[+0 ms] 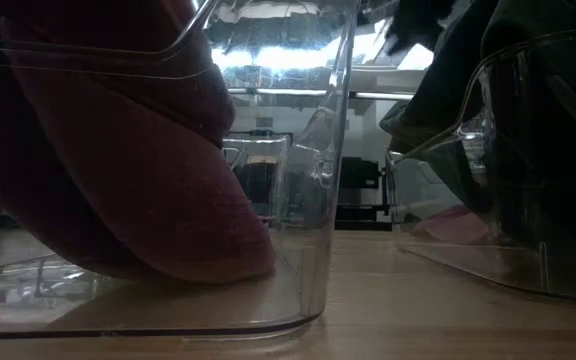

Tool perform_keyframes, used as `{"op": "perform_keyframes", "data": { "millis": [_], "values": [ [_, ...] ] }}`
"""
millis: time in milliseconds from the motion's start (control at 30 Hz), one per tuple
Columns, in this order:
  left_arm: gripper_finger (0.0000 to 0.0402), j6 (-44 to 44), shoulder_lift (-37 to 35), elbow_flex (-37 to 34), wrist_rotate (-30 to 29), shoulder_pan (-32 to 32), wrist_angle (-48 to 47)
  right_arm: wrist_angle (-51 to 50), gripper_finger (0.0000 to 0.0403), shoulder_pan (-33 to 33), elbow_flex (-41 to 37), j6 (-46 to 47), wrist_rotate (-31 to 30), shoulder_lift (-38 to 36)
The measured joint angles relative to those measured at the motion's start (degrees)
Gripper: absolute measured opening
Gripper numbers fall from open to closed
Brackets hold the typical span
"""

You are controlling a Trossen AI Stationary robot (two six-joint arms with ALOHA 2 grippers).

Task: Pick & Place hat
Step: Put the pink cap in the left transparent bin

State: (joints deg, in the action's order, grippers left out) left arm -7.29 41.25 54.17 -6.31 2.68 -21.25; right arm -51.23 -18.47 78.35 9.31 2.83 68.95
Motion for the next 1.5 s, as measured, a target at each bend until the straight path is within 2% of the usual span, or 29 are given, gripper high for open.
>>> {"op": "perform_keyframes", "data": {
  "millis": [200, 400, 600, 800, 933, 1067, 1233, 1500],
  "values": [
    [0.0152, -1.4, -1.1, 0.0, 8.6, 8.9, -4.8, -10.3, 0.0181, -3.8, 0.0, 3.9, -7.6, 0.4],
    [0.0152, -1.2, -0.7, -0.4, 14.6, 14.8, -5.6, -13.1, 0.0181, -6.4, 0.0, 0.1, -7.3, 0.4],
    [0.0152, 1.0, -0.4, -3.3, 14.9, 18.1, -1.3, -13.7, 0.0181, -6.4, 0.0, -7.0, -5.3, 0.4],
    [0.0152, 3.9, -0.1, -6.2, 12.2, 23.6, 6.0, -16.7, 0.0181, -7.2, -1.1, -3.5, -17.6, 2.0],
    [0.0152, 5.0, 0.8, -7.5, 10.5, 28.0, 10.2, -16.2, 0.0181, -11.0, -7.2, -2.5, -14.3, 2.2],
    [0.0152, 5.1, 3.2, -7.5, 11.2, 32.0, 11.6, -12.9, 0.0181, -14.9, -16.0, -1.6, -12.4, 2.2],
    [0.0152, 5.2, 6.3, -7.5, 15.8, 36.7, 14.5, -5.5, 0.0181, -19.2, -23.7, 2.7, -10.4, 2.2],
    [0.0152, 5.2, 9.5, -7.5, 24.1, 42.5, 17.1, -4.7, 0.0181, -25.9, -28.2, 10.8, -5.7, 2.2]
  ]
}}
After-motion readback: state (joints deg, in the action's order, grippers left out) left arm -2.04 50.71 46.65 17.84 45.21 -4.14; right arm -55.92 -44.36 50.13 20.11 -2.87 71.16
